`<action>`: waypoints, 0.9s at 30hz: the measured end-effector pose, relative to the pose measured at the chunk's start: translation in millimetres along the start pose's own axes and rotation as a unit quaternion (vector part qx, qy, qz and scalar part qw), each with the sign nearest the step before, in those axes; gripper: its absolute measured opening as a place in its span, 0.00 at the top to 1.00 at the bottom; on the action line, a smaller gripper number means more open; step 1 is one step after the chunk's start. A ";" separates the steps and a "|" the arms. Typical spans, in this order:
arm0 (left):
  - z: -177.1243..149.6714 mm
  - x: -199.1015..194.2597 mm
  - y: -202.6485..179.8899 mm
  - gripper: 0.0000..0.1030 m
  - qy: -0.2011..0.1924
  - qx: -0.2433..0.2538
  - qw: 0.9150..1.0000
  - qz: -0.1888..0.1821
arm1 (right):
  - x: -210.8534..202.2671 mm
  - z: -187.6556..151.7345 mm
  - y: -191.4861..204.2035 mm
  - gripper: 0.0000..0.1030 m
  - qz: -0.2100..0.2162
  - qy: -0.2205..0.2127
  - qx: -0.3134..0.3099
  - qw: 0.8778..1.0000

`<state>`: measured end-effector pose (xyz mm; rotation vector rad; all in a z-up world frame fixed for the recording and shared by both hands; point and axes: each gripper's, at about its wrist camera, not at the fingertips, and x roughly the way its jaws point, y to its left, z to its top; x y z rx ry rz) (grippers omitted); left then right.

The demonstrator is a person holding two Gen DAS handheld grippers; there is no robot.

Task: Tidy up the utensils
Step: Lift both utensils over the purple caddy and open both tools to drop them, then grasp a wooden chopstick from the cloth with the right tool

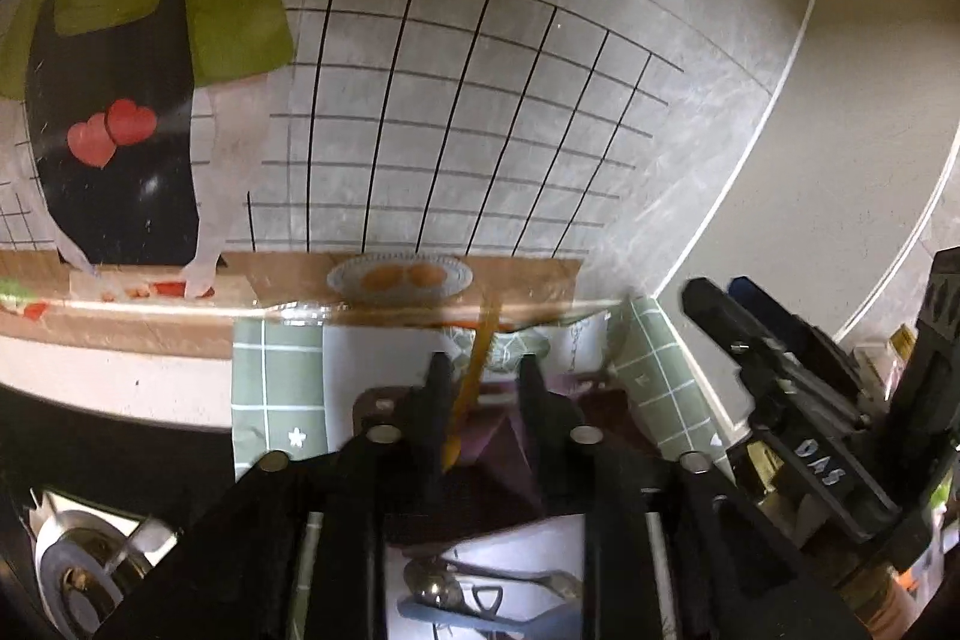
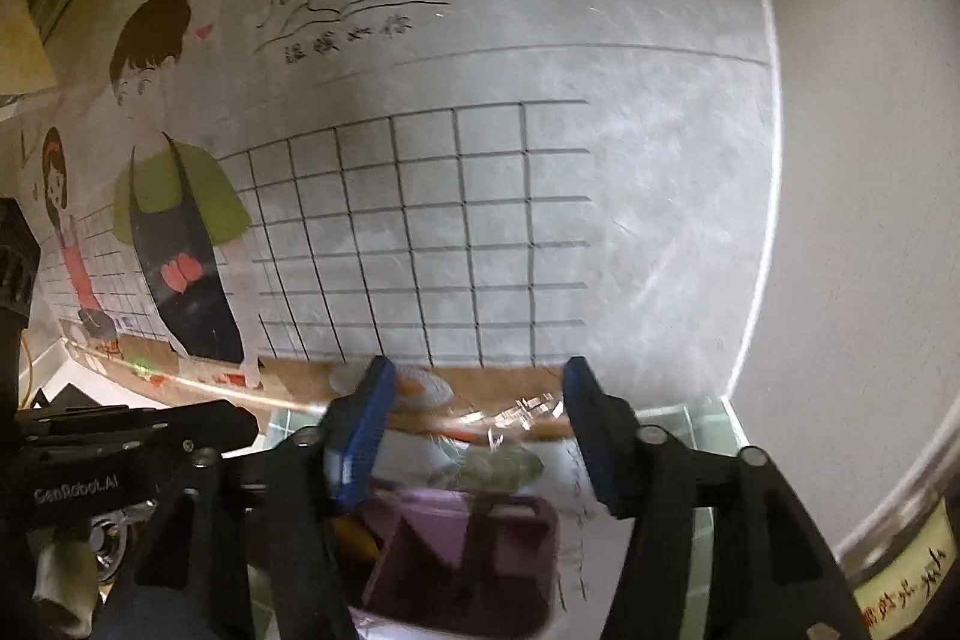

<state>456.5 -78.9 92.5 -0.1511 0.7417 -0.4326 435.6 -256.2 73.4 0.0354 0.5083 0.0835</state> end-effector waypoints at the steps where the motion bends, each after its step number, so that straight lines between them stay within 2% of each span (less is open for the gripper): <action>1: -2.6 -2.7 -0.5 0.63 0.002 0.000 1.000 0.002 | -5.8 -1.5 -4.7 0.42 0.001 0.007 -0.001 1.000; 2: -7.0 -7.0 -1.5 0.58 0.004 0.003 1.000 0.005 | -10.2 -2.9 -7.7 0.37 0.001 0.015 -0.001 1.000; 3: -11.4 -11.9 -2.2 0.50 0.008 0.005 1.000 0.009 | -14.3 -4.8 -11.0 0.26 0.001 0.022 -0.001 1.000; 4: -16.5 -15.5 -3.0 0.47 0.013 0.007 1.000 0.014 | -20.2 -7.2 -15.2 0.19 -0.001 0.032 -0.002 0.999; 11: -79.1 -31.8 -15.6 0.45 0.062 0.023 0.997 0.040 | -66.2 -49.0 -32.7 0.17 -0.025 0.100 -0.042 0.994; 13: -100.3 -31.9 -18.3 0.43 0.082 0.019 0.996 0.039 | -79.7 -68.7 -36.0 0.10 -0.034 0.115 -0.053 0.991; 16: -128.2 -32.2 -19.1 0.42 0.104 0.001 0.994 0.030 | -92.1 -89.4 -41.5 0.10 -0.048 0.131 -0.061 0.988; 19: -150.4 -34.4 -22.9 0.41 0.124 -0.007 0.992 0.030 | -101.5 -104.3 -52.2 0.08 -0.053 0.151 -0.051 0.986; 21: -163.5 -37.4 -24.9 0.36 0.134 -0.001 0.990 0.042 | -108.3 -110.4 -60.9 0.08 -0.058 0.160 -0.045 0.984; 24: -178.7 -46.5 -25.4 0.35 0.139 0.011 0.989 0.056 | -121.0 -122.7 -76.1 0.01 -0.074 0.172 -0.038 0.981; 27: -194.5 -54.6 -22.3 0.30 0.144 0.013 0.987 0.068 | -132.0 -143.0 -88.7 0.01 -0.078 0.193 -0.033 0.978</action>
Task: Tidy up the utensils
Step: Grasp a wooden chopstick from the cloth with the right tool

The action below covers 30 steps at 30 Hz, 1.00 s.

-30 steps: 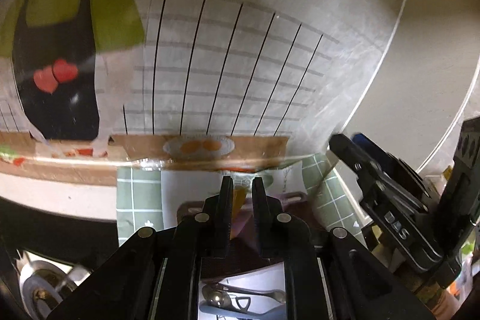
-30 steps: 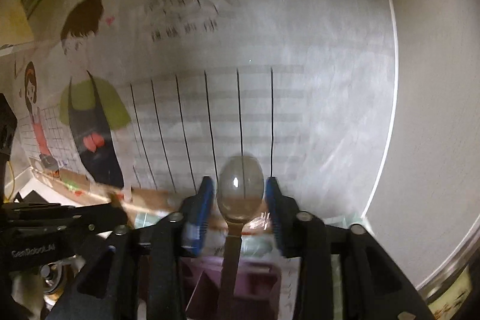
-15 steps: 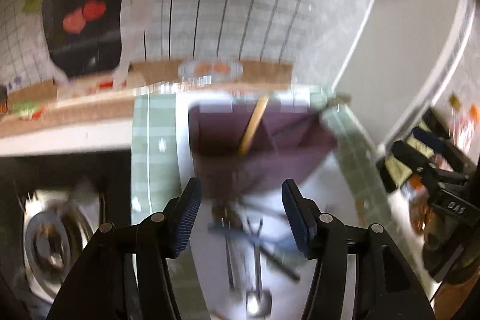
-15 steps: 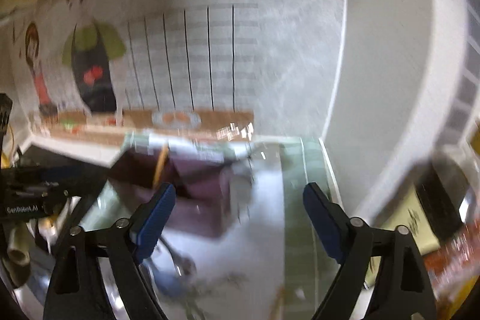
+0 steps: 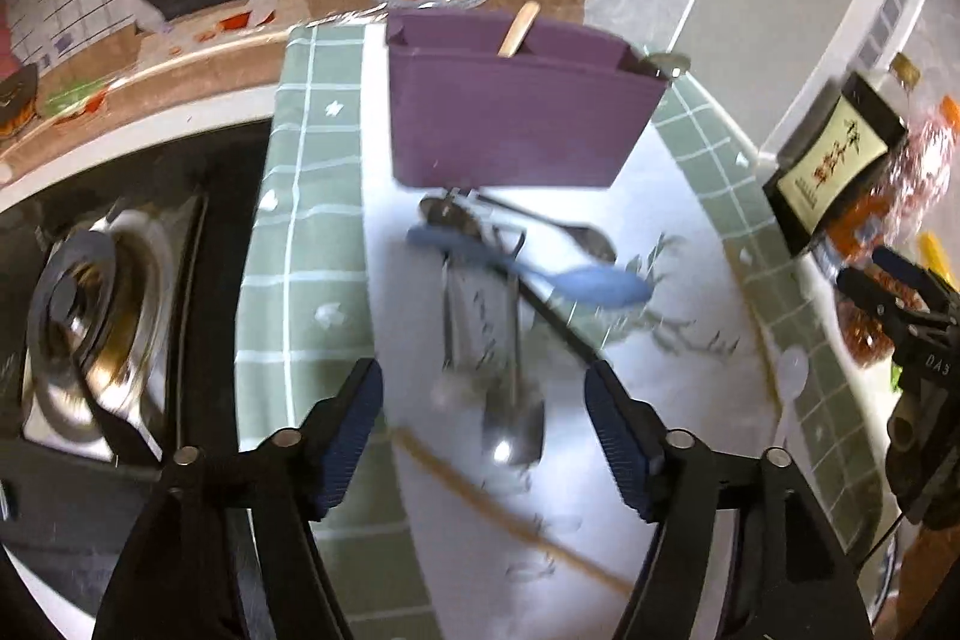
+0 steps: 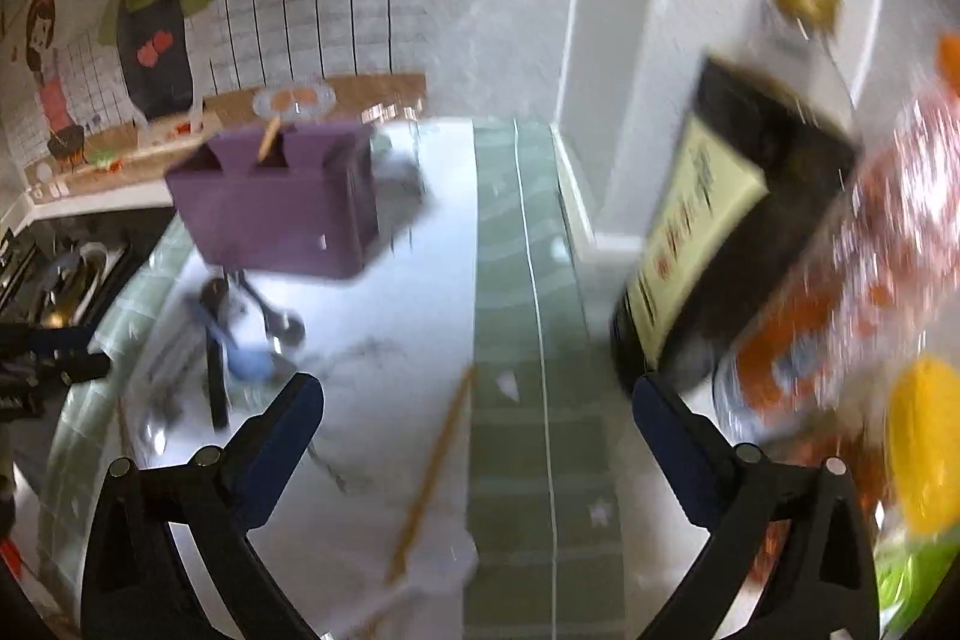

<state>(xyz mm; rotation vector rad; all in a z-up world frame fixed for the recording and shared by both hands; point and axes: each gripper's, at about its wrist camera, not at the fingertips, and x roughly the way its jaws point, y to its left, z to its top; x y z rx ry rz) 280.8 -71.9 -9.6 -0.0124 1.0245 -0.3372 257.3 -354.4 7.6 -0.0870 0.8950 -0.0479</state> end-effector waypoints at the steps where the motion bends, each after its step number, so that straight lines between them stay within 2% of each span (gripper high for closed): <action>1: -5.9 0.4 1.1 0.29 0.006 0.000 1.000 0.000 | 1.5 -8.7 -2.5 0.01 0.003 0.015 0.004 1.000; 3: -16.8 1.9 3.9 0.29 0.019 -0.003 1.000 -0.003 | 6.1 -24.2 -4.7 0.03 0.017 0.042 0.015 0.999; 5: -24.5 4.4 5.8 0.29 0.028 -0.009 1.000 -0.007 | 12.7 -39.2 0.0 0.19 0.030 0.066 0.020 0.997; 6: -28.6 6.5 7.1 0.29 0.035 -0.012 0.999 -0.010 | 15.9 -44.4 3.5 0.33 0.037 0.075 0.019 0.996; 7: -31.6 8.2 8.0 0.29 0.039 -0.016 0.999 -0.012 | 21.8 -49.7 7.7 0.37 0.046 0.087 0.020 0.995; 11: -39.0 12.6 10.7 0.29 0.050 -0.026 0.998 -0.013 | 42.3 -57.5 19.6 0.38 0.043 0.109 0.032 0.993; 12: -40.0 12.1 11.8 0.30 0.050 -0.027 0.998 -0.013 | 48.4 -58.2 23.6 0.47 0.038 0.117 0.031 0.992; 13: -40.6 11.4 12.6 0.29 0.049 -0.029 0.998 -0.013 | 53.5 -59.3 28.5 0.64 0.035 0.125 0.026 0.991; 14: -41.2 10.8 14.0 0.29 0.049 -0.031 0.998 -0.014 | 58.2 -58.0 33.6 0.70 0.036 0.133 0.022 0.990; 16: -42.5 11.1 17.4 0.29 0.053 -0.035 0.998 -0.013 | 61.2 -54.2 45.0 0.74 0.035 0.128 0.012 0.991; 24: -49.9 17.3 24.4 0.29 0.069 -0.048 0.996 -0.018 | 62.0 -29.0 104.5 0.75 0.172 0.121 -0.001 0.978; 28: -53.1 16.0 26.3 0.29 0.067 -0.052 0.996 -0.020 | 57.5 -19.9 118.0 0.73 0.168 0.108 -0.029 0.979; 30: -54.5 14.4 27.2 0.29 0.066 -0.053 0.996 -0.019 | 58.1 -15.8 114.3 0.68 0.155 0.107 -0.030 0.982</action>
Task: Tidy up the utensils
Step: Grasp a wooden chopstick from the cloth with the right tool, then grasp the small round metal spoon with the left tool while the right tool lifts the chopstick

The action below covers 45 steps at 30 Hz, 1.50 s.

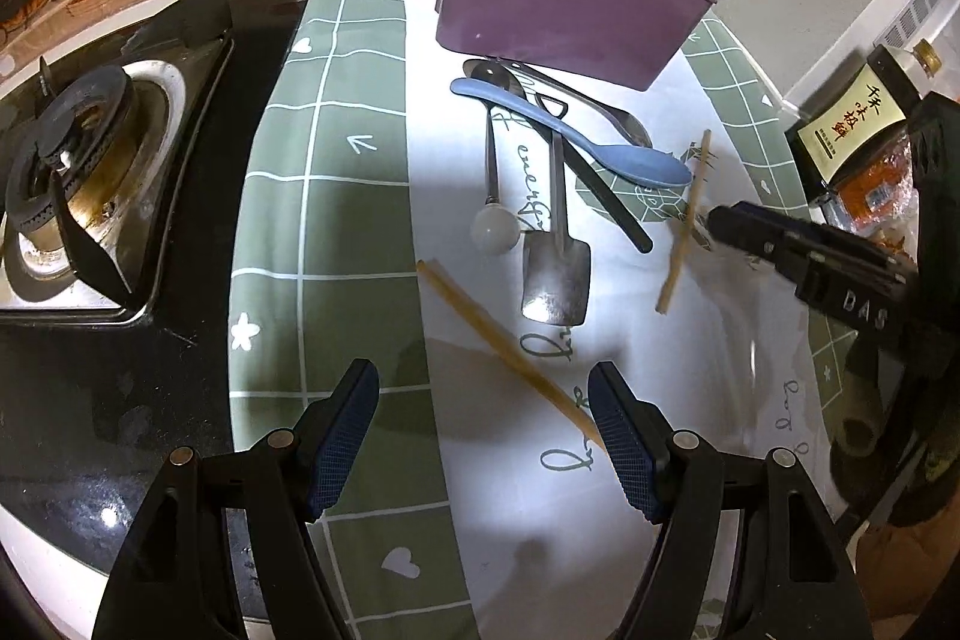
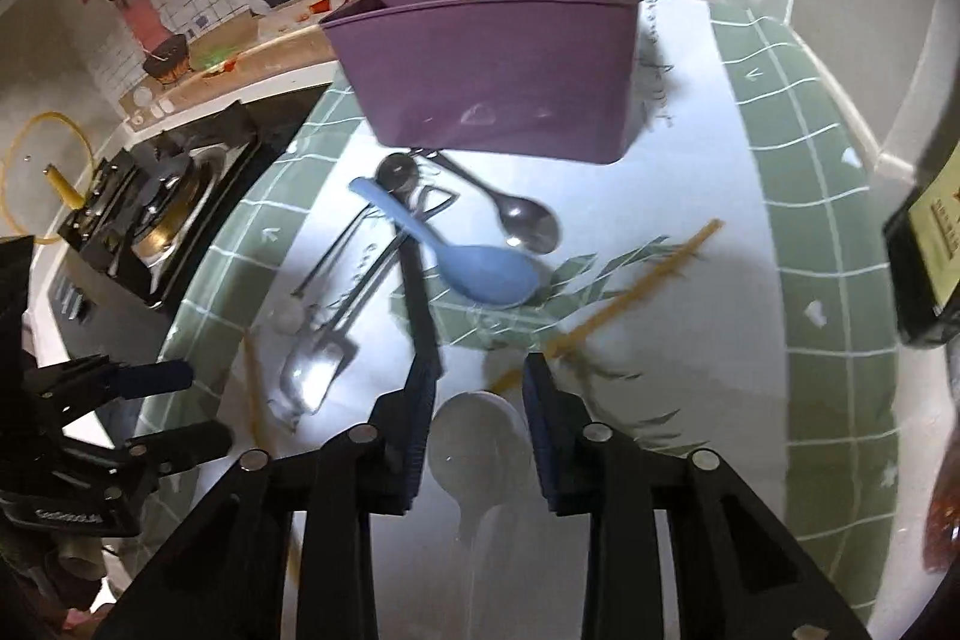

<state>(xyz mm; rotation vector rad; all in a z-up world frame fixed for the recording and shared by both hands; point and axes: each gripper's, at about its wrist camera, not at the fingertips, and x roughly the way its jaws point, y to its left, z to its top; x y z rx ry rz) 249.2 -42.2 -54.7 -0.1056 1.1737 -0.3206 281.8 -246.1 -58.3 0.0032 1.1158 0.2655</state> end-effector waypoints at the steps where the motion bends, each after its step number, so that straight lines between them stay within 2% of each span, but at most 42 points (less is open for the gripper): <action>1: -0.7 -0.8 1.0 0.29 0.000 -0.001 1.000 0.001 | -1.2 0.9 -4.7 0.65 -0.008 -0.002 0.006 1.000; 5: -2.5 -3.4 5.9 0.29 -0.003 -0.012 1.000 -0.001 | -11.0 1.9 -35.1 0.65 -0.040 -0.012 0.042 0.998; 7: -2.8 -2.9 7.9 0.29 -0.003 -0.018 1.000 -0.005 | -12.1 2.5 -57.7 0.58 -0.053 -0.011 0.083 0.995; 10: -3.3 -1.4 7.5 0.29 -0.002 -0.021 1.000 -0.007 | 3.2 8.2 -76.4 0.57 -0.042 0.004 0.138 0.990; 17: -8.0 -1.4 1.1 0.29 0.004 -0.009 1.000 -0.012 | 47.7 45.0 -50.3 0.57 -0.076 -0.003 0.120 0.990; 18: -8.9 -2.0 0.7 0.29 0.004 -0.008 1.000 -0.014 | 53.3 49.3 -47.6 0.59 -0.076 0.003 0.116 0.990; 21: -8.2 -1.7 2.9 0.29 0.005 -0.015 1.000 -0.022 | 62.1 56.4 -35.8 0.86 -0.089 0.012 0.079 0.993; 24: -4.5 4.2 4.3 0.31 0.009 -0.018 0.999 -0.025 | 56.1 46.8 -25.9 0.90 -0.064 0.019 0.048 0.997; 29: 5.1 14.6 7.2 0.41 0.020 -0.035 0.999 -0.033 | 35.3 10.9 -20.0 0.91 -0.040 0.026 0.018 0.999; 30: 10.1 12.9 7.0 0.47 0.013 -0.034 0.999 -0.034 | 32.0 7.0 -19.4 0.91 -0.039 0.026 0.018 0.999; 32: 21.3 9.1 5.1 0.52 -0.005 -0.020 0.999 -0.030 | 25.0 -2.3 -20.8 0.91 -0.043 0.027 0.015 0.999; 35: 38.3 9.9 1.2 0.53 -0.029 0.003 0.999 -0.017 | 18.6 -12.1 -21.6 0.92 -0.050 0.021 0.016 0.998; 38: 46.4 23.8 -10.1 0.53 -0.046 0.048 0.998 0.023 | 9.3 -18.2 -26.2 0.94 -0.047 0.013 0.024 0.999; 41: 45.9 35.8 -17.4 0.54 -0.053 0.071 0.994 0.056 | -1.2 -18.7 -29.8 0.94 -0.043 -0.002 0.037 0.998; 43: 46.2 41.7 -22.3 0.62 -0.064 0.080 0.992 0.070 | -11.2 -16.7 -30.8 0.94 -0.034 -0.022 0.045 0.998; 45: 48.1 43.5 -25.1 0.79 -0.069 0.083 0.991 0.078 | -18.1 -14.2 -30.1 0.94 -0.026 -0.037 0.046 0.998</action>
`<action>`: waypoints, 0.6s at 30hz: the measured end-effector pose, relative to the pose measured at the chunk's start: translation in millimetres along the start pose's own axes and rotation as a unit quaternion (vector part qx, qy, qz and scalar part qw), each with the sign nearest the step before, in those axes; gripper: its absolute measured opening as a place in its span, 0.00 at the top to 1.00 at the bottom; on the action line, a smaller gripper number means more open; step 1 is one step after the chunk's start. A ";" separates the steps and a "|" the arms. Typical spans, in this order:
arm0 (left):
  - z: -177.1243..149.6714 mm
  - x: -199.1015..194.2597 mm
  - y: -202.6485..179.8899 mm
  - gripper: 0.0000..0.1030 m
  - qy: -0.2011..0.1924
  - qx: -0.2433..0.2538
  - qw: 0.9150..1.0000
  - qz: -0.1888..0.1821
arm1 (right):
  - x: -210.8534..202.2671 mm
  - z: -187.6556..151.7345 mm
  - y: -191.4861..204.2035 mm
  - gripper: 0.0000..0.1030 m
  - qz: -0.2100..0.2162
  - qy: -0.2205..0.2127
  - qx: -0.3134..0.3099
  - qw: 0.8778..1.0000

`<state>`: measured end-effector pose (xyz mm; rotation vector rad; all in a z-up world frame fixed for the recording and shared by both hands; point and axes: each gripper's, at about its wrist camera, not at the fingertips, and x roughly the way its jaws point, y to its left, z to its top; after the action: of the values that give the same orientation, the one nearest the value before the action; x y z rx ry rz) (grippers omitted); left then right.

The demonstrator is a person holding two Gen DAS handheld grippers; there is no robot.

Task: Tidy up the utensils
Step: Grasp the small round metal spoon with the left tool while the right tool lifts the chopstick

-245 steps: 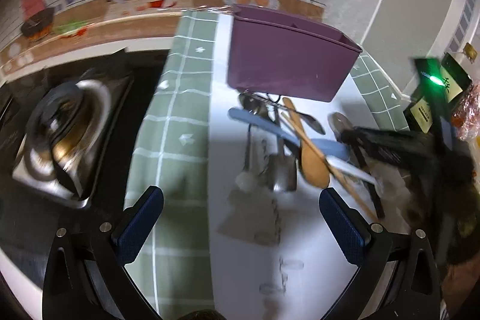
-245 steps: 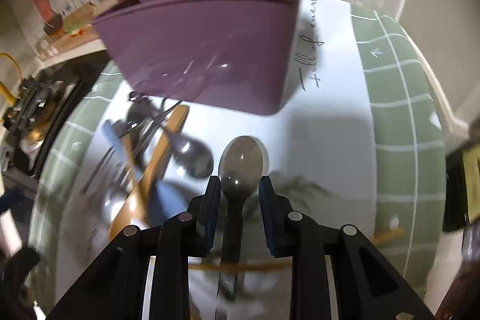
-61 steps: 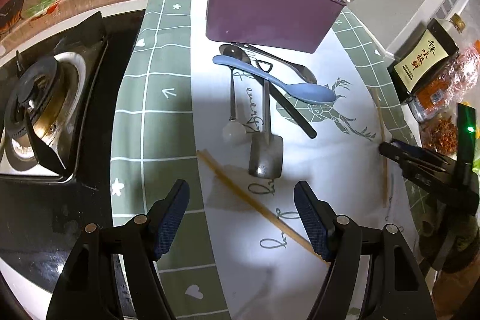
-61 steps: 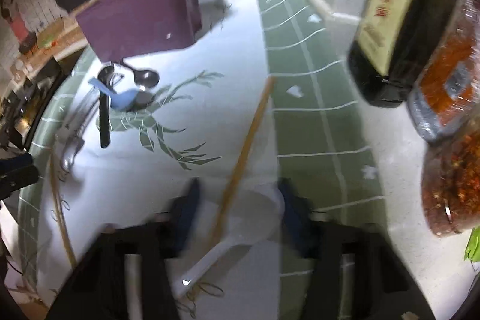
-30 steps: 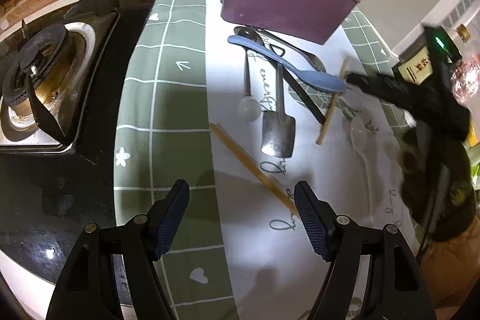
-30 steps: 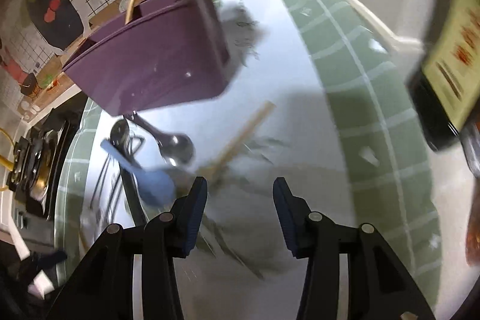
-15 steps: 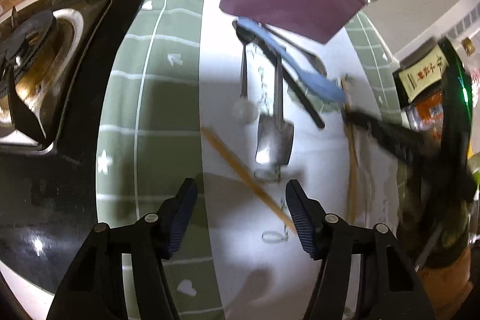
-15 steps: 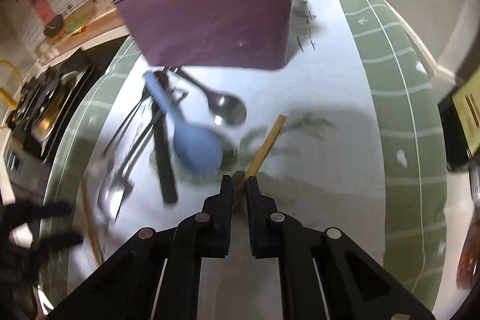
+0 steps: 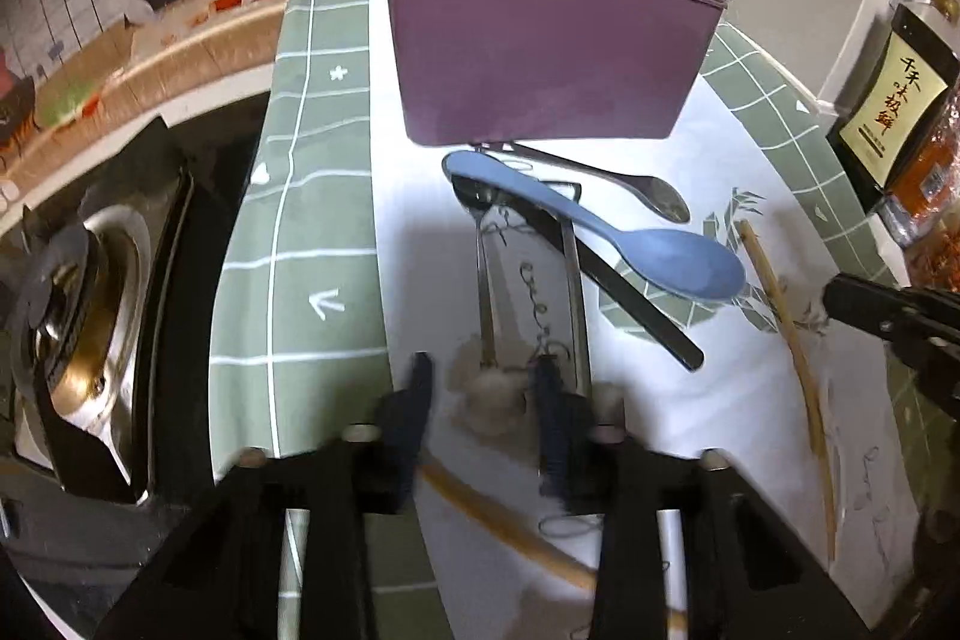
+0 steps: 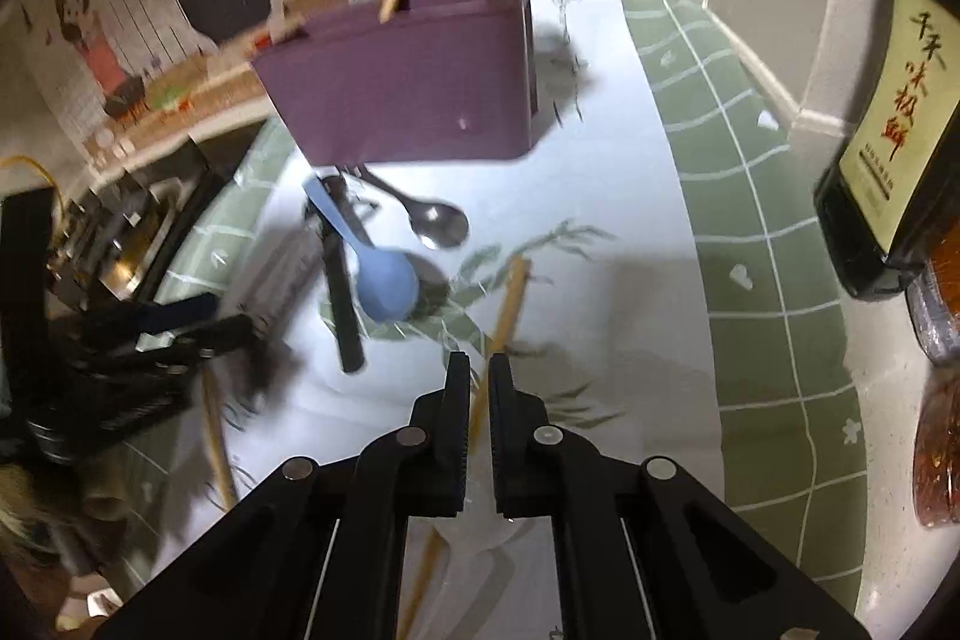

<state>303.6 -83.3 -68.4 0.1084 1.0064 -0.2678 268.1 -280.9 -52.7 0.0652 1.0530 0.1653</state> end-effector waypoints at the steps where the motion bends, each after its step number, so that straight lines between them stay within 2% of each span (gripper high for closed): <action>1: 1.0 -0.5 -0.7 0.79 -0.002 0.001 1.000 0.006 | -0.9 1.5 1.9 0.95 0.001 -0.003 -0.002 1.000; 5: 0.6 -31.2 -2.7 0.79 -0.043 0.013 0.999 0.010 | 3.5 1.9 1.2 0.91 -0.009 0.006 -0.008 1.000; 7: 1.8 -51.6 -1.8 0.80 -0.067 0.015 0.998 0.005 | 13.3 0.5 2.4 0.65 -0.023 0.028 -0.012 0.999; 8: 3.0 -60.9 -1.1 0.80 -0.078 0.015 0.997 0.002 | 15.5 0.2 2.5 0.61 -0.028 0.026 -0.013 0.999; 12: 13.2 -92.0 -1.3 0.80 -0.114 0.015 0.993 -0.005 | 36.2 7.7 9.6 0.60 -0.065 0.047 -0.021 0.997; 14: 17.8 -101.8 -0.4 0.80 -0.123 0.018 0.992 -0.005 | 42.8 11.5 13.1 0.48 -0.092 0.052 -0.025 0.994; 15: 19.7 -106.1 1.2 0.84 -0.129 0.019 0.991 -0.003 | 43.5 13.1 15.5 0.28 -0.115 0.051 -0.031 0.992; 16: 20.0 -108.7 1.7 0.85 -0.131 0.019 0.991 -0.002 | 41.6 14.5 19.2 0.18 -0.149 0.042 -0.043 0.987; 18: 20.4 -113.5 5.7 0.85 -0.136 0.015 0.991 -0.002 | 34.4 14.3 21.6 0.17 -0.160 0.021 -0.055 0.985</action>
<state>264.5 -62.7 38.2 0.0942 0.7314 -0.2923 294.9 -253.5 -72.2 -0.2081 1.0800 -0.0662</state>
